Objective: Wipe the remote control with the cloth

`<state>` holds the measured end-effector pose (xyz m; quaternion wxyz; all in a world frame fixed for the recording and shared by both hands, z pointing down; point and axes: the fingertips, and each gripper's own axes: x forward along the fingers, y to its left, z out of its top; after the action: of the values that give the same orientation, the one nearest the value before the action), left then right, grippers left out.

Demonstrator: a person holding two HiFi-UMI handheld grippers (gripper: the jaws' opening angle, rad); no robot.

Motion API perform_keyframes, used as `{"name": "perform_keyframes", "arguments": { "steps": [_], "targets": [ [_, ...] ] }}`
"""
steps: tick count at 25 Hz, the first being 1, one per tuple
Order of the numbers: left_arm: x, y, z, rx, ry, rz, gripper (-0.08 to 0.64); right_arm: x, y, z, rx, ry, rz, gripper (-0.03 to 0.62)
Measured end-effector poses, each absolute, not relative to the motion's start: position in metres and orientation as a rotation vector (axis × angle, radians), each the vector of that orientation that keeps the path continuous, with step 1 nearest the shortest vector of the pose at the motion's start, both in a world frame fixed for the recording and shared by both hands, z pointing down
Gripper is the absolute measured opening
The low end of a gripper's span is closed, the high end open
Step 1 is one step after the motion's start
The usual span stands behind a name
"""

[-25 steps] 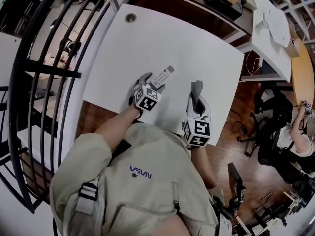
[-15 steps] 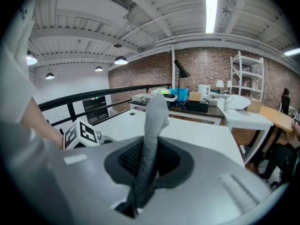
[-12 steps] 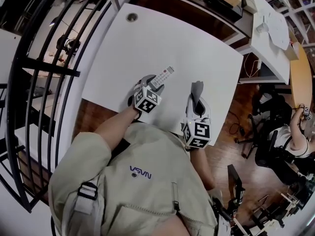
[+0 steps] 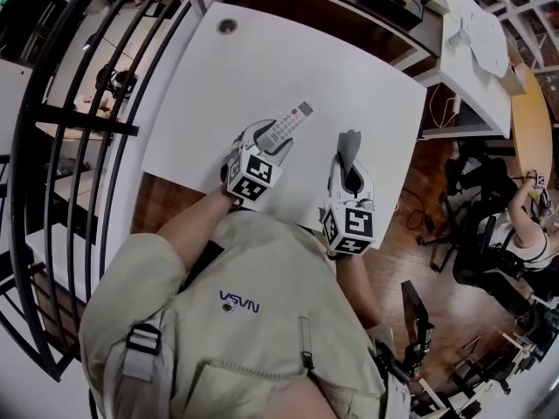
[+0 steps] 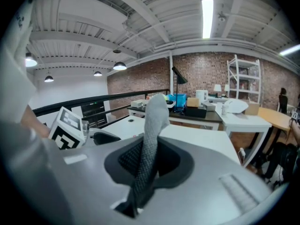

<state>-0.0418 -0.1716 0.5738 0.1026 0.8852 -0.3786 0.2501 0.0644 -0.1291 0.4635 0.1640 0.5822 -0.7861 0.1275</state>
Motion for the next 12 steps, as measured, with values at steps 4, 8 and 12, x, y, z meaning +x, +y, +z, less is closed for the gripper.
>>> {"name": "perform_keyframes", "arguments": {
  "steps": [4,8,12],
  "targets": [
    [-0.033,-0.163,0.534,2.74,-1.123,0.693,0.239,0.065,-0.134,0.452,1.632,-2.246,0.328,0.031],
    [-0.018,-0.153,0.5,2.87,-1.116,0.672,0.239,0.066,-0.143,0.436,1.576,-2.262,0.291,0.031],
    [-0.008,-0.141,0.48,2.977,-1.096,0.698,0.239,0.067,-0.156,0.419,1.548,-2.239,0.206,0.031]
  ]
}}
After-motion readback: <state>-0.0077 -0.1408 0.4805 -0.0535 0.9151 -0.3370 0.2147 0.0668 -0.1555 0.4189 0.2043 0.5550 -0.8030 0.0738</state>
